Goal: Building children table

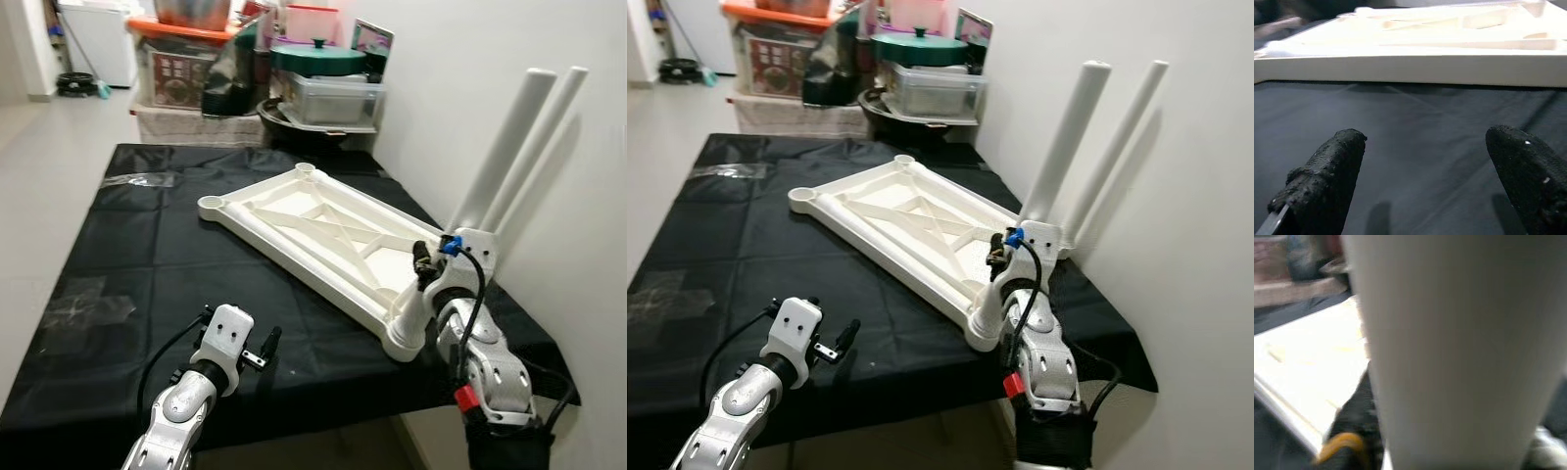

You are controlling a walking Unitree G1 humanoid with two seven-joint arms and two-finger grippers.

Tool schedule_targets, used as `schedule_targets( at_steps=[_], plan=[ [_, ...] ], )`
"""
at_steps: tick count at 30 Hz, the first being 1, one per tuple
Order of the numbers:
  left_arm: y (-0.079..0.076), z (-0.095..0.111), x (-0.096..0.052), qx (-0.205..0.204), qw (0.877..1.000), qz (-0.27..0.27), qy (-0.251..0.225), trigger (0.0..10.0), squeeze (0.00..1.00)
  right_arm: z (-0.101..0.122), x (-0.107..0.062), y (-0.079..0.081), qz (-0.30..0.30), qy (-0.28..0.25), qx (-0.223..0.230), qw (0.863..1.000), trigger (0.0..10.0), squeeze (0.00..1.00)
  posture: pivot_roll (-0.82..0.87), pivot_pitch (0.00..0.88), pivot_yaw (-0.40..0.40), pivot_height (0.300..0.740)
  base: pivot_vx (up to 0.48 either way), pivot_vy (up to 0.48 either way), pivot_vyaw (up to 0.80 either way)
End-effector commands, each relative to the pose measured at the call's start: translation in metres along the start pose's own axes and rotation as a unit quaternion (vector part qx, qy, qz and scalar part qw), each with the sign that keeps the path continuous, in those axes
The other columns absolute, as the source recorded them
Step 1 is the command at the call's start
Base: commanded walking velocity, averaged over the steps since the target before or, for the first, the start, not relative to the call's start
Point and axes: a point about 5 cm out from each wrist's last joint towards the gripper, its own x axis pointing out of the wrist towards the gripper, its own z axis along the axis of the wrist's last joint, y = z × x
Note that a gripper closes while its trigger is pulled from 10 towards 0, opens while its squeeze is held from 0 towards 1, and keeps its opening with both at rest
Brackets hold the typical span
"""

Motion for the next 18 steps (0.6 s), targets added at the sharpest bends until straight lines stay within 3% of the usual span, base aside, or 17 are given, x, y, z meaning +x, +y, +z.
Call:
schedule_targets(
  at_steps=[1,3,4,5,6,8,9,10,11,12,15,16,18],
  plan=[
    [-0.004,0.000,0.001,0.002,1.000,-0.008,0.001,10.0,0.00,-0.004,0.000,0.006,0.039,0.002,0.014,0.999,10.0,1.00,0.08,0.000,-0.127,0.740,0.000,0.000,0.00],
    [-0.004,0.000,0.002,0.001,1.000,-0.008,0.001,10.0,0.00,0.003,0.005,0.007,0.063,-0.008,0.018,0.998,10.0,1.00,0.09,0.000,-0.130,0.740,0.000,0.000,0.00],
    [-0.004,0.000,0.002,0.001,1.000,-0.007,0.001,10.0,0.00,0.015,0.010,0.005,0.114,-0.018,0.039,0.993,10.0,0.00,0.09,0.000,-0.130,0.740,0.000,0.000,0.00],
    [-0.003,0.000,0.001,0.000,1.000,-0.006,0.001,10.0,0.00,0.028,0.010,0.009,0.199,-0.031,0.050,0.978,10.0,0.00,0.09,0.000,-0.130,0.740,0.000,0.000,0.00],
    [-0.003,0.000,0.001,0.000,1.000,-0.006,0.001,10.0,0.00,0.028,0.010,0.009,0.199,-0.031,0.050,0.978,10.0,0.00,0.09,0.000,-0.130,0.740,0.000,0.000,0.00],
    [-0.004,-0.001,0.001,0.000,1.000,-0.006,0.001,10.0,0.00,0.043,-0.002,0.017,0.323,-0.038,0.059,0.944,10.0,0.00,0.09,0.000,-0.134,0.740,0.000,0.000,0.00],
    [-0.004,-0.001,0.001,0.000,1.000,-0.006,0.001,10.0,0.00,0.043,-0.002,0.017,0.323,-0.038,0.059,0.944,10.0,0.00,0.09,0.000,-0.134,0.740,0.000,0.000,0.00],
    [-0.004,-0.001,0.001,0.000,1.000,-0.007,0.001,10.0,0.00,0.040,-0.012,0.022,0.381,-0.022,0.052,0.923,10.0,0.00,0.08,0.000,-0.133,0.740,0.000,0.000,0.00],
    [-0.004,-0.001,0.001,0.000,1.000,-0.007,0.001,10.0,0.00,0.040,-0.012,0.022,0.381,-0.022,0.052,0.923,10.0,0.00,0.08,0.000,-0.133,0.740,0.000,0.000,0.00],
    [-0.004,0.000,0.002,-0.001,1.000,-0.007,0.000,10.0,0.00,0.032,-0.020,0.024,0.419,0.003,0.049,0.907,10.0,0.00,0.08,0.000,-0.134,0.740,0.000,0.000,0.00],
    [-0.005,0.000,0.002,0.000,1.000,-0.007,0.000,10.0,0.00,0.019,-0.024,0.024,0.438,0.032,0.042,0.898,10.0,0.00,0.09,0.000,-0.139,0.740,0.000,0.000,0.00],
    [-0.004,0.000,0.002,0.000,1.000,-0.007,0.000,10.0,0.00,0.005,-0.027,0.023,0.446,0.057,0.035,0.893,10.0,0.00,0.10,0.000,-0.141,0.740,0.000,0.000,0.00],
    [-0.004,0.000,0.002,0.000,1.000,-0.007,0.000,10.0,0.00,0.005,-0.027,0.023,0.446,0.057,0.035,0.893,10.0,0.00,0.10,0.000,-0.141,0.740,0.000,0.000,0.00]
  ],
)
